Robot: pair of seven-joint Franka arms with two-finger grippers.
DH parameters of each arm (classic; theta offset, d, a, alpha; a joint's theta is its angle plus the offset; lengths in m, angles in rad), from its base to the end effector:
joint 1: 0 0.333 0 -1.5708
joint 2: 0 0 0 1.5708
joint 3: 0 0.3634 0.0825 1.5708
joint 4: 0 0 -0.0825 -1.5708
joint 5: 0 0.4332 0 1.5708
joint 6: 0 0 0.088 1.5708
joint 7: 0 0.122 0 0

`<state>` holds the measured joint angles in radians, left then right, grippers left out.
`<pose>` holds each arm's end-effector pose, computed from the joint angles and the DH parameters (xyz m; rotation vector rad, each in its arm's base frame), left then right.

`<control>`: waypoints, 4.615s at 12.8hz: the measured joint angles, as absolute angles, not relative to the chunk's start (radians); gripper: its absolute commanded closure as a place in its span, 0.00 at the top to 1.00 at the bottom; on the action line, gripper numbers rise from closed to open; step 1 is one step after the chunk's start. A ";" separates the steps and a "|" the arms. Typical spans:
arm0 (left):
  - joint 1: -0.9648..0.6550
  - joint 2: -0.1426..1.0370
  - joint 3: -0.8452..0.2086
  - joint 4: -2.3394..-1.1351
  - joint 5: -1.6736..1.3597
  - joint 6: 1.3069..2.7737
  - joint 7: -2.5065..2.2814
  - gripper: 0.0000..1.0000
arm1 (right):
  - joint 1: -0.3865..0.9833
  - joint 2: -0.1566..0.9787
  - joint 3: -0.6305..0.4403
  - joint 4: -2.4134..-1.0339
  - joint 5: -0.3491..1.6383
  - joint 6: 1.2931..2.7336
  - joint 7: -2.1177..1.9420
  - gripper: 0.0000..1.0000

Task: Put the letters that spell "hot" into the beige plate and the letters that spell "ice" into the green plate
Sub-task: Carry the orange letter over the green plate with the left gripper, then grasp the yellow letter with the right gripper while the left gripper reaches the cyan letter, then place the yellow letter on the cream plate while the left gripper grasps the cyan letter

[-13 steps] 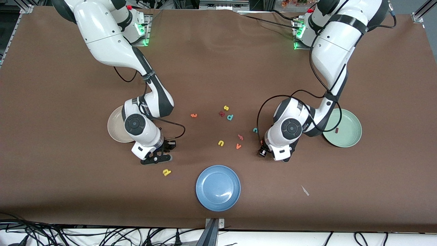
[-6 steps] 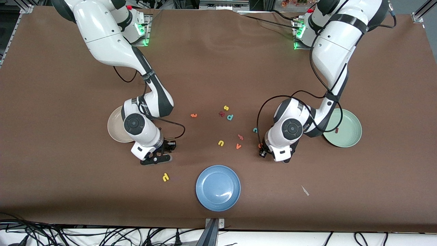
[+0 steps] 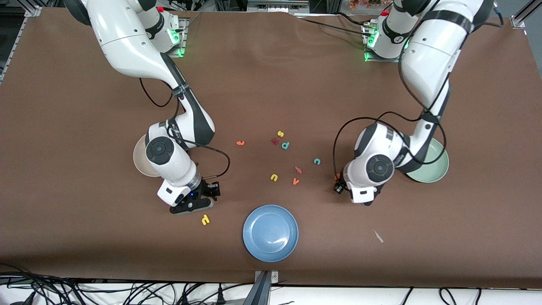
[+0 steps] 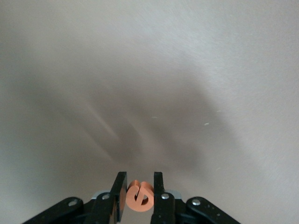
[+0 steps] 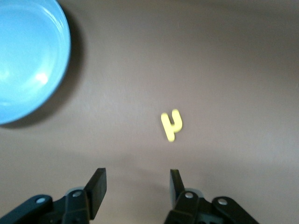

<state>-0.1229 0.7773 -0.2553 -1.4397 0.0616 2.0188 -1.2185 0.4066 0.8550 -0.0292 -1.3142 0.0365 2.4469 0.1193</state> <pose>0.7325 -0.2494 0.2162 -2.8069 -1.2937 0.3334 0.7884 0.3199 0.2403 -3.0165 -0.3736 -0.4098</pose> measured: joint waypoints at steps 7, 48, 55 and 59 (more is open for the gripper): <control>0.206 0.631 -0.325 -1.511 0.075 1.715 -0.574 0.00 | 0.363 1.042 -0.050 -1.181 0.036 2.605 0.021 0.63; -0.140 0.769 -0.385 -1.664 0.124 2.318 -1.405 0.54 | 0.310 0.572 -0.053 -1.737 0.034 2.348 -0.059 0.18; -0.151 0.772 -0.382 -1.664 0.141 2.318 -1.410 0.39 | 0.225 0.442 -0.053 -1.992 0.037 2.346 -0.103 0.92; -0.152 0.776 -0.383 -1.667 0.196 2.318 -1.453 0.39 | 0.237 0.434 -0.011 -1.996 0.106 2.346 -0.007 0.92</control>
<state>-0.1523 0.7757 -0.3832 -1.6670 0.1959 2.3175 -1.4525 0.2372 0.4336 -0.0106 -1.9962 0.1059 2.3460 -0.0071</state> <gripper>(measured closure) 0.612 0.079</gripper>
